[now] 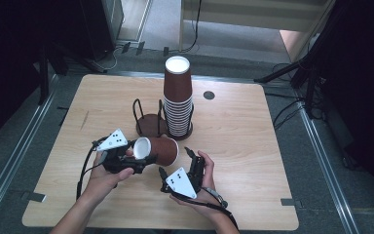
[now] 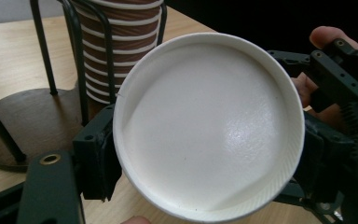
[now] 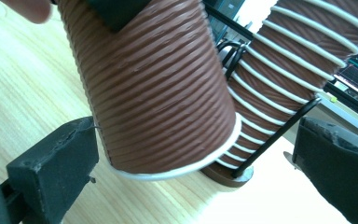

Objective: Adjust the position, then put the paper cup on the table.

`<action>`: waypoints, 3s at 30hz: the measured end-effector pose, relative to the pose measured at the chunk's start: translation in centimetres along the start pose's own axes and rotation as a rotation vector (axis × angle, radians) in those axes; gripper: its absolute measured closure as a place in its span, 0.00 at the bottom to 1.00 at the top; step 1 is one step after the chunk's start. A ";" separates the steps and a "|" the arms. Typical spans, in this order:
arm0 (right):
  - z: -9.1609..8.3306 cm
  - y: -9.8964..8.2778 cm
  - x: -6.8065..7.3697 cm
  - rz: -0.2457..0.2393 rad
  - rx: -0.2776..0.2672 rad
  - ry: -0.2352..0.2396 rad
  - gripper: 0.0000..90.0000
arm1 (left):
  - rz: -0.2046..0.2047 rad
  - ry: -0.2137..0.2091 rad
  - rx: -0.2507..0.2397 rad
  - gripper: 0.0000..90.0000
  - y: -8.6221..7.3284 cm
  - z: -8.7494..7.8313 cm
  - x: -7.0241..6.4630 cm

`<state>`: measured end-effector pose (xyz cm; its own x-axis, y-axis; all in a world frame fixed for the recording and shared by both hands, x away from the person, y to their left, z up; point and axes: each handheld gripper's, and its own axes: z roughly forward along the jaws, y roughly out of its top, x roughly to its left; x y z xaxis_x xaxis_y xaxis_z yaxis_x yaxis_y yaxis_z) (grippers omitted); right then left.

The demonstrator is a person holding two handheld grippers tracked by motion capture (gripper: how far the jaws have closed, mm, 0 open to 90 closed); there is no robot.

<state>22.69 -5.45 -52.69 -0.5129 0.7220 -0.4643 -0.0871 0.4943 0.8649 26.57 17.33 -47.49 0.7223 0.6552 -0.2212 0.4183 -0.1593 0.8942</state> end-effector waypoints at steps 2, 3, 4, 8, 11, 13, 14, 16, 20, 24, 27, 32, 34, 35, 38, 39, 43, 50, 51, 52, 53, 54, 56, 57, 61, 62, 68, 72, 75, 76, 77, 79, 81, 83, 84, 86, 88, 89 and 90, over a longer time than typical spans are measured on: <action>-0.2 0.1 -0.3 0.026 -0.005 -0.005 0.00 | -0.014 0.010 -0.027 0.25 0.0 -0.2 0.1; -0.2 0.1 -0.3 0.026 -0.005 -0.005 0.00 | -0.014 0.010 -0.027 0.25 0.0 -0.2 0.1; -0.2 0.2 -0.5 0.034 -0.008 -0.007 0.00 | -0.015 0.021 -0.033 0.25 0.0 -0.3 0.2; -0.3 0.3 -1.1 0.074 -0.009 -0.023 0.00 | -0.026 0.037 -0.068 0.25 0.0 -0.6 0.3; -0.4 0.4 -1.6 0.100 -0.013 -0.028 0.00 | -0.020 0.069 -0.108 0.25 -0.1 -0.7 0.4; -0.6 0.6 -2.1 0.135 -0.021 -0.041 0.00 | -0.017 0.091 -0.161 0.25 -0.3 -0.8 0.6; -0.5 0.6 -2.3 0.152 -0.024 -0.039 0.00 | -0.017 0.091 -0.161 0.25 -0.3 -0.8 0.6; -0.5 0.6 -2.4 0.166 -0.023 -0.041 0.00 | -0.018 0.097 -0.178 0.25 -0.4 -0.9 0.8; -0.5 0.7 -2.9 0.220 -0.020 -0.038 0.01 | -0.029 0.088 -0.208 0.26 -0.4 -1.0 1.0; -0.5 1.1 -3.5 0.341 -0.016 -0.067 0.15 | -0.024 0.091 -0.224 0.26 -0.5 -1.0 0.9; -0.5 1.1 -3.8 0.377 -0.013 -0.059 0.15 | -0.026 0.089 -0.243 0.26 -0.5 -1.1 0.9; -0.5 1.1 -4.2 0.432 -0.005 -0.028 0.15 | -0.008 0.103 -0.290 0.26 -0.8 -1.0 0.9; -0.5 1.1 -4.3 0.444 -0.006 -0.012 0.16 | 0.003 0.111 -0.305 0.26 -0.8 -0.9 0.8; -0.5 1.1 -4.3 0.455 -0.004 -0.005 0.16 | 0.008 0.112 -0.310 0.26 -0.9 -0.9 0.8; -0.1 1.2 -4.3 0.470 0.037 0.008 0.22 | 0.021 0.115 -0.333 0.26 -1.0 -0.8 0.8; 0.0 1.1 -4.3 0.478 0.055 -0.001 0.26 | 0.023 0.117 -0.337 0.26 -1.0 -0.8 0.8; 0.2 0.8 -4.1 0.483 0.058 -0.003 0.28 | 0.016 0.115 -0.358 0.26 -0.9 -0.7 0.8; 0.4 0.3 -4.0 0.483 0.075 -0.024 0.21 | 0.022 0.121 -0.389 0.26 -0.9 -0.6 0.8; 0.3 0.4 -4.0 0.506 0.086 -0.005 0.17 | 0.022 0.123 -0.391 0.26 -0.9 -0.6 0.8; 0.2 0.4 -4.1 0.521 0.092 0.007 0.14 | 0.023 0.126 -0.395 0.26 -0.9 -0.7 0.9; 0.1 0.6 -4.1 0.538 0.096 0.010 0.12 | 0.022 0.128 -0.398 0.26 -0.9 -0.7 0.9; 0.0 0.7 -4.1 0.549 0.098 0.007 0.07 | 0.023 0.130 -0.403 0.26 -0.9 -0.7 0.9; -0.5 1.4 -4.0 0.595 0.127 0.004 0.00 | 0.029 0.133 -0.406 0.26 -0.9 -0.6 0.9; -0.5 1.4 -4.0 0.595 0.127 0.004 0.00 | 0.033 0.135 -0.409 0.26 -0.9 -0.6 0.9; -1.0 2.4 -3.8 0.650 0.106 0.027 0.00 | 0.033 0.133 -0.423 0.26 -1.0 -0.6 0.8; -1.0 2.4 -4.0 0.675 0.101 0.038 0.00 | 0.034 0.131 -0.426 0.26 -1.0 -0.5 0.8; -1.2 2.6 -4.7 0.840 0.085 0.062 0.00 | 0.045 0.137 -0.445 0.26 -1.1 -0.5 0.7; -1.2 2.7 -5.0 0.997 0.075 0.086 0.00 | 0.047 0.144 -0.449 0.26 -1.2 -0.4 0.7; -1.3 3.0 -4.9 1.033 0.076 0.080 0.00 | 0.034 0.142 -0.458 0.26 -1.3 -0.4 0.8; -1.3 3.1 -4.9 1.048 0.068 0.076 0.00 | 0.036 0.144 -0.459 0.26 -1.3 -0.4 0.8; -1.4 3.3 -5.0 1.062 0.068 0.072 0.00 | 0.039 0.142 -0.459 0.26 -1.3 -0.4 0.7; -1.4 3.6 -5.2 1.107 0.063 0.061 0.00 | 0.040 0.142 -0.461 0.26 -1.3 -0.4 0.7; -1.4 3.8 -5.4 1.170 0.077 0.063 0.00 | 0.040 0.142 -0.465 0.26 -1.3 -0.3 0.5; -1.4 4.1 -5.6 1.222 0.080 0.067 0.00 | 0.044 0.141 -0.467 0.26 -1.4 -0.2 0.5; -1.4 4.3 -5.6 1.235 0.082 0.054 0.00 | 0.042 0.140 -0.468 0.26 -1.4 -0.2 0.4; -1.4 4.5 -5.6 1.274 0.091 0.042 0.00 | 0.049 0.138 -0.466 0.26 -1.4 -0.1 0.2; -1.3 4.5 -5.6 1.334 0.096 0.043 0.00 | 0.055 0.134 -0.464 0.26 -1.4 0.0 0.1; -1.2 4.6 -5.7 1.370 0.099 0.055 0.00 | 0.055 0.131 -0.467 0.26 -1.4 0.1 0.0; -1.1 4.6 -5.6 1.398 0.099 0.054 0.00 | 0.059 0.129 -0.465 0.26 -1.4 0.1 -0.1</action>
<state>24.20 -7.79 -45.91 -0.1566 0.6209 0.7681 0.5747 -0.5752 0.5821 26.00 17.44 -48.78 0.6512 0.7457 -0.1410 0.0665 0.1289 0.9894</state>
